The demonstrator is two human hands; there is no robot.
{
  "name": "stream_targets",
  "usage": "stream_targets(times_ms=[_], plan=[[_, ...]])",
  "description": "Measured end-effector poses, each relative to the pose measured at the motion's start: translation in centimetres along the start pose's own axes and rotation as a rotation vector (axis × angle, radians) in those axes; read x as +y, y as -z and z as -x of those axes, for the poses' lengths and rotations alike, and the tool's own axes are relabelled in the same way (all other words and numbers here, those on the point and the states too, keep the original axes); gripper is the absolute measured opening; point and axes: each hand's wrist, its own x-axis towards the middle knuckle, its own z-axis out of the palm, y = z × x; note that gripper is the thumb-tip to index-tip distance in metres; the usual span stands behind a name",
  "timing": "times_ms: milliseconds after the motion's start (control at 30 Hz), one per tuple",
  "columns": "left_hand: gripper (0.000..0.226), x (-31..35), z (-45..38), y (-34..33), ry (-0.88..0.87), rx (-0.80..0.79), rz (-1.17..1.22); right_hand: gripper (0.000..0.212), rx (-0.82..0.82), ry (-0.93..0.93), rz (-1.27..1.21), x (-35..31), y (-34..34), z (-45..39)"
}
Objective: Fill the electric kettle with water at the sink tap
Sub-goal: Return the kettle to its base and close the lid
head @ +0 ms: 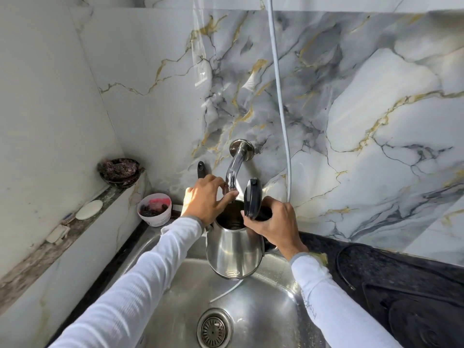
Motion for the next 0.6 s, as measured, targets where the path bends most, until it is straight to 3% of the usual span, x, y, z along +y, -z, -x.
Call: stream_targets(times_ms=[100,267,600], plan=[[0.077,0.2,2.8,0.5,0.005,-0.066,-0.06,0.059,-0.003,0.007,0.011,-0.1,0.6,0.4],[0.117,1.4,8.6,0.7,-0.056,-0.221,-0.437,0.06,0.007,0.009,0.023,0.2,2.8,2.2],[0.112,11.4,13.9,-4.4,-0.177,-0.223,-0.547,0.064,0.063,-0.009,0.094,4.4,13.7,8.4]])
